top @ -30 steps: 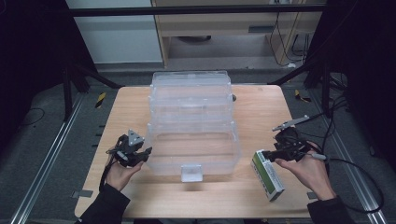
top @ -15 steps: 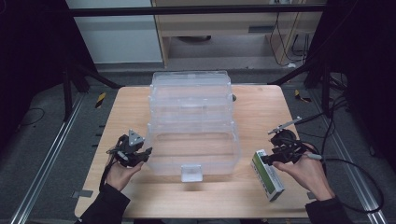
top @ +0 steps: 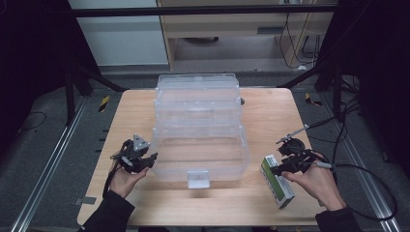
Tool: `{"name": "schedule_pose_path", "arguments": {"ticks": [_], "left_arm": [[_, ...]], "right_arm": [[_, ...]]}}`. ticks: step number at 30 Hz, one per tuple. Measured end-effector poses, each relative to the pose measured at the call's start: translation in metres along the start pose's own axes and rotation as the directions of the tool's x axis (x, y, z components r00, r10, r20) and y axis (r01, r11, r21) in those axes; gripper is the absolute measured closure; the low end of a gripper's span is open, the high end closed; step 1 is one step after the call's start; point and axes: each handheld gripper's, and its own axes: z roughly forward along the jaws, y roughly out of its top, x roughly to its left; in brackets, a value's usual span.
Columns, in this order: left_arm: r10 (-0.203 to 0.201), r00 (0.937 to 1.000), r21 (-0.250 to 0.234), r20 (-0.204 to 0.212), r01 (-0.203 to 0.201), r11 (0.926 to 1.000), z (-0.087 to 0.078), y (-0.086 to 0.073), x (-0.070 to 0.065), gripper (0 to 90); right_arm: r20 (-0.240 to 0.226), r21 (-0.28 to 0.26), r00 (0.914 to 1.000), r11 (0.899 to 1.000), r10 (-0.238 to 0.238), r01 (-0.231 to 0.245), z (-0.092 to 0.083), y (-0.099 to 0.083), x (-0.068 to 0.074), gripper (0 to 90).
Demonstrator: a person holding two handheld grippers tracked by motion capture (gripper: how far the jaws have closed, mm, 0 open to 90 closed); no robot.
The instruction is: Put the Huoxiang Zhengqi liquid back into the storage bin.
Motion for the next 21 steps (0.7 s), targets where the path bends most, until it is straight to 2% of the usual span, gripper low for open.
{"name": "schedule_pose_path", "arguments": {"ticks": [21], "left_arm": [[0.002,1.0000,0.001,-0.001,-0.002,1.0000,0.000,0.000,-0.001,56.2]], "right_arm": [[-0.016,0.064,0.9995,0.998,0.027,-0.026,0.014,-0.010,-0.002,50.1]]}}
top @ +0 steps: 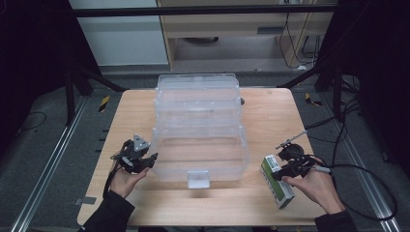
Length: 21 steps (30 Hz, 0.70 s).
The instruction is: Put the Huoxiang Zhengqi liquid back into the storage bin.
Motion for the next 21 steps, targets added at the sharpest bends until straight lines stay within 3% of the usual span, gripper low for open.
{"name": "schedule_pose_path", "arguments": {"ticks": [21], "left_arm": [[0.004,1.0000,0.002,0.002,-0.004,1.0000,0.0009,-0.0002,-0.0005,55.9]], "right_arm": [[0.015,0.034,0.9999,0.999,-0.004,0.004,0.0087,0.0014,-0.0011,55.8]]}}
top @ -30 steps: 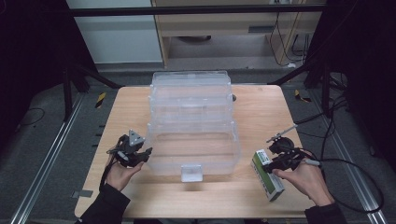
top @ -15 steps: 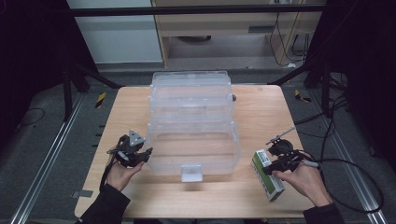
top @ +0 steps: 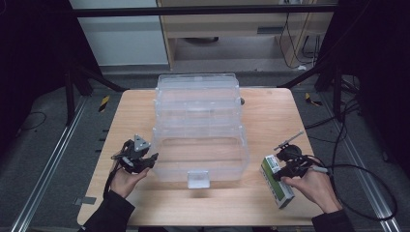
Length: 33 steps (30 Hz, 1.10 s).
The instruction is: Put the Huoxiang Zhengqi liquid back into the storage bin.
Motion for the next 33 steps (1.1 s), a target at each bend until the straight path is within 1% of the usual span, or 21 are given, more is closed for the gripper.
{"name": "schedule_pose_path", "arguments": {"ticks": [7,11,13,14,17,18,20,23,33], "left_arm": [[0.001,1.0000,0.000,0.000,-0.001,1.0000,0.0000,0.0000,0.0000,55.9],[0.001,1.0000,0.000,0.002,-0.001,1.0000,0.0004,-0.0001,-0.0001,55.8],[0.001,1.0000,0.000,0.002,-0.001,1.0000,0.0004,-0.0001,0.0000,55.7],[0.002,1.0000,0.000,0.002,-0.002,1.0000,0.0004,-0.0001,-0.0001,55.7],[0.002,1.0000,0.000,0.002,-0.002,1.0000,0.0004,-0.0001,-0.0001,55.7],[0.001,1.0000,0.000,0.002,-0.001,1.0000,0.0004,-0.0001,-0.0002,55.7],[0.002,1.0000,0.001,0.003,-0.002,1.0000,0.0005,-0.0001,-0.0003,55.6],[0.002,1.0000,0.002,0.003,-0.002,1.0000,0.0008,-0.0001,-0.0005,55.4],[0.003,1.0000,0.002,0.003,-0.003,1.0000,0.0008,-0.0001,-0.0006,55.3]], "right_arm": [[0.010,0.024,1.0000,1.000,0.002,-0.002,0.0035,0.0020,0.0015,55.5],[0.012,0.030,0.9999,0.999,0.012,-0.013,0.0043,0.0028,0.0020,55.7],[0.013,0.030,0.9999,1.000,0.004,-0.004,0.0048,0.0027,0.0014,56.1],[0.013,0.032,0.9999,0.999,0.010,-0.010,0.0046,0.0029,0.0016,56.3],[0.011,0.033,0.9999,0.999,0.007,-0.007,0.0043,0.0028,0.0003,57.6],[0.010,0.039,0.9997,0.999,0.021,-0.021,0.0037,0.0030,0.0011,58.3],[0.019,0.035,0.9998,0.999,0.007,-0.007,0.0035,0.0023,-0.0004,60.3],[0.025,0.036,0.9997,0.999,0.007,-0.008,0.0030,0.0019,-0.0012,62.2],[0.024,0.050,0.9997,0.999,0.006,-0.008,0.0032,0.0034,-0.0009,61.9]]}}
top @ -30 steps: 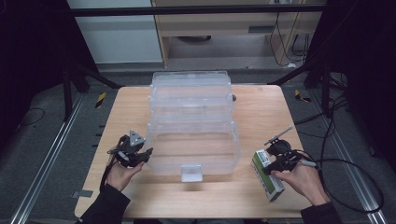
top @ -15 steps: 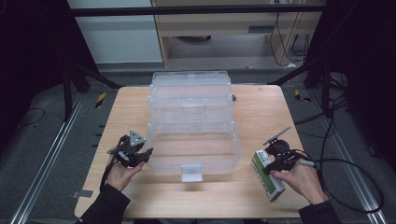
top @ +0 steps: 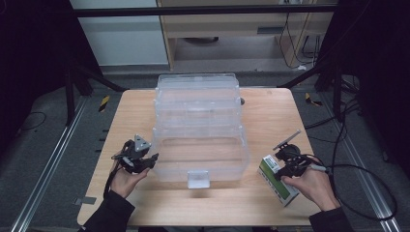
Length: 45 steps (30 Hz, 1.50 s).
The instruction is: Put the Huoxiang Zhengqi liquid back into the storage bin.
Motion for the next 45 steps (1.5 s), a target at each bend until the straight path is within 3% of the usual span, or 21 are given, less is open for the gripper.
{"name": "schedule_pose_path", "arguments": {"ticks": [18,28,45], "left_arm": [[-0.001,1.0000,-0.001,-0.004,0.001,1.0000,-0.001,0.000,0.000,57.3],[0.000,0.9999,-0.007,-0.015,0.000,1.0000,-0.001,0.001,-0.001,64.2],[-0.012,0.9999,-0.001,-0.002,0.012,0.9999,0.001,0.002,0.002,65.9]], "right_arm": [[0.002,0.020,0.9999,1.000,0.014,-0.014,0.001,0.002,0.000,63.7],[-0.002,0.004,0.9997,1.000,0.023,-0.023,0.000,0.001,-0.003,63.9],[0.006,-0.065,0.9998,0.998,0.017,-0.016,-0.026,0.005,-0.005,64.0]]}}
